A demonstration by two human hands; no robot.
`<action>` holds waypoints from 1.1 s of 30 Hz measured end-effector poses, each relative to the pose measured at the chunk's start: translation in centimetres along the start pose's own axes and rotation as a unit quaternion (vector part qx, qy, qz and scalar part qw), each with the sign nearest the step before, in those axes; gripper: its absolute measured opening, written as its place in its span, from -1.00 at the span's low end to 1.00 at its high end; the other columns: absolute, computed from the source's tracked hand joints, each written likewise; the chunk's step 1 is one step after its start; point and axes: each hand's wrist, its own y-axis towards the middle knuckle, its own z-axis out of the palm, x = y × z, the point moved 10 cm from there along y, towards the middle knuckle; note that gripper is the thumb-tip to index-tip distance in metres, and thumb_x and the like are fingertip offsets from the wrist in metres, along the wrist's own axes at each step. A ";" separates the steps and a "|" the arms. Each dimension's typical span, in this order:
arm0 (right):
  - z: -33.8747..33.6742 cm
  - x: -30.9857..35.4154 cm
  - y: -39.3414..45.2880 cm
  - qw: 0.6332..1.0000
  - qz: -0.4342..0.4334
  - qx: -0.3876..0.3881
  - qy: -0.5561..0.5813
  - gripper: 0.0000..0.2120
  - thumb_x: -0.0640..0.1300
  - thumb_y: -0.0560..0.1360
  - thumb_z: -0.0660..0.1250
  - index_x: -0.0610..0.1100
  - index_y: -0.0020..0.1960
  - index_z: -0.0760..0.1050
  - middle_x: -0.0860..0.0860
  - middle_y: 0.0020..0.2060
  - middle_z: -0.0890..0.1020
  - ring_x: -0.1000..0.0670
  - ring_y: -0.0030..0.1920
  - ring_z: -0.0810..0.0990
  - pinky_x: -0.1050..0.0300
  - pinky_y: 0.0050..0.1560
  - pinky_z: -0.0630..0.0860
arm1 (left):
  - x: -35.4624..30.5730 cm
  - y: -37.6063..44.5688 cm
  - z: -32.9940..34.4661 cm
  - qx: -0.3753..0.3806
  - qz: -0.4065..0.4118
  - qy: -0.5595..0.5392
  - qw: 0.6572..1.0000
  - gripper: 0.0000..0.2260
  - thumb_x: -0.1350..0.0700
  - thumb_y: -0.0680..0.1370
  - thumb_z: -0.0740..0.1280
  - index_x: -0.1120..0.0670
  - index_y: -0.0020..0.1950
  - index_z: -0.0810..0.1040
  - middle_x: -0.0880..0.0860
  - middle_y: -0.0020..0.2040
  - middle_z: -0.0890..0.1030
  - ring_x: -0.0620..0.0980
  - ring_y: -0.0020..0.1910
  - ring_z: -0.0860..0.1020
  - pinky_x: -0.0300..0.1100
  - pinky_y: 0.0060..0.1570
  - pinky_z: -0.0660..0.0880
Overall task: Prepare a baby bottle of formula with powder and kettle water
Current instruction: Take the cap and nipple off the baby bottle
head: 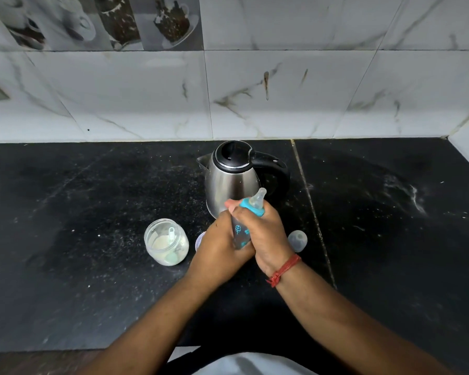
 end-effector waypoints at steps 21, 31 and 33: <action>1.8 4.5 0.5 0.967 -0.054 0.245 -0.033 -0.39 -0.24 0.34 0.52 -0.19 0.34 0.40 0.05 0.02 0.63 0.11 0.03 0.61 0.19 -0.01 0.57 | -1.3 0.1 0.7 0.218 -0.051 -0.305 0.926 -0.71 0.40 0.50 0.36 0.19 0.17 0.43 0.08 -0.16 0.52 -0.19 -0.31 0.53 -0.35 -0.27 0.47; 0.8 4.3 0.5 0.968 -0.059 0.233 -0.071 -0.36 -0.08 0.38 0.49 -0.07 0.43 0.41 -0.17 0.28 0.52 -0.06 0.28 0.50 -0.01 0.27 0.52 | -0.4 0.0 0.0 0.186 -0.057 -0.297 0.935 -0.69 0.33 0.48 0.42 0.14 0.18 0.47 0.01 -0.12 0.57 -0.15 -0.16 0.54 -0.28 -0.15 0.51; 0.8 4.5 0.4 0.968 -0.076 0.211 -0.109 -0.38 -0.04 0.34 0.53 -0.05 0.36 0.45 -0.11 0.19 0.53 0.04 0.20 0.53 0.09 0.20 0.54 | -0.3 0.0 0.1 0.185 -0.060 -0.297 0.935 -0.68 0.34 0.49 0.41 0.15 0.20 0.46 0.05 -0.12 0.54 -0.13 -0.18 0.51 -0.28 -0.20 0.50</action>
